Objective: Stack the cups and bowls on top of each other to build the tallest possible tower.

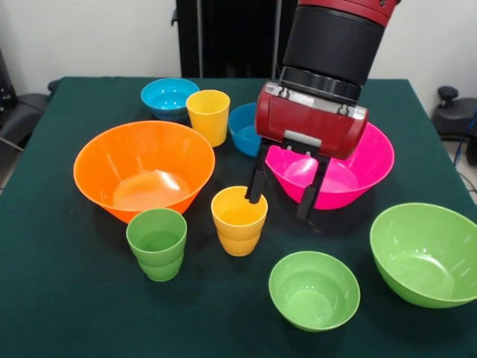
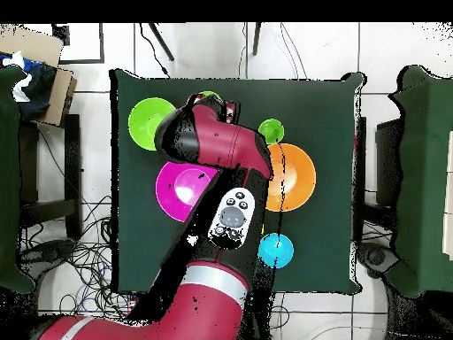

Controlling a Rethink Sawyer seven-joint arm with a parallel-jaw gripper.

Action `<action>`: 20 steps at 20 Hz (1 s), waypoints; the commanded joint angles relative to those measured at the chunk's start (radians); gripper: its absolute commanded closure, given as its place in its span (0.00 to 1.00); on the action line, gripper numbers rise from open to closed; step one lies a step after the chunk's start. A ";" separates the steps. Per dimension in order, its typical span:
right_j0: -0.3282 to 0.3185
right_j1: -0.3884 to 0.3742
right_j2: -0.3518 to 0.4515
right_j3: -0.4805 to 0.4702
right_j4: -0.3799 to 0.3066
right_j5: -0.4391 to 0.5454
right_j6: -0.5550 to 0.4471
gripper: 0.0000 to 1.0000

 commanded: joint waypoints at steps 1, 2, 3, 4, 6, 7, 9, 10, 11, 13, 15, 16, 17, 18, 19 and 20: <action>0.025 -0.094 0.048 0.198 -0.021 0.167 0.133 0.00; 0.033 -0.105 0.040 0.212 -0.022 0.186 0.133 0.00; 0.035 -0.115 0.037 0.225 -0.023 0.202 0.130 0.00; 0.036 -0.122 0.038 0.232 -0.022 0.217 0.127 0.00; 0.039 -0.133 0.037 0.243 -0.022 0.242 0.123 0.00; 0.040 -0.139 0.038 0.249 -0.021 0.255 0.121 0.00; 0.045 -0.147 0.036 0.258 -0.020 0.275 0.124 0.00; 0.046 -0.150 0.036 0.262 -0.020 0.279 0.125 0.00; 0.049 -0.151 0.034 0.261 -0.021 0.283 0.128 0.00; 0.050 -0.151 0.034 0.262 -0.022 0.277 0.130 0.00; 0.051 -0.152 0.034 0.265 -0.024 0.266 0.133 0.00; 0.049 -0.154 0.037 0.269 -0.024 0.261 0.132 0.00; 0.050 -0.152 0.037 0.267 -0.024 0.259 0.133 0.00; 0.046 -0.154 0.041 0.273 -0.024 0.254 0.131 0.00; 0.046 -0.154 0.042 0.272 -0.024 0.252 0.132 0.00; 0.043 -0.157 0.046 0.280 -0.024 0.244 0.130 0.00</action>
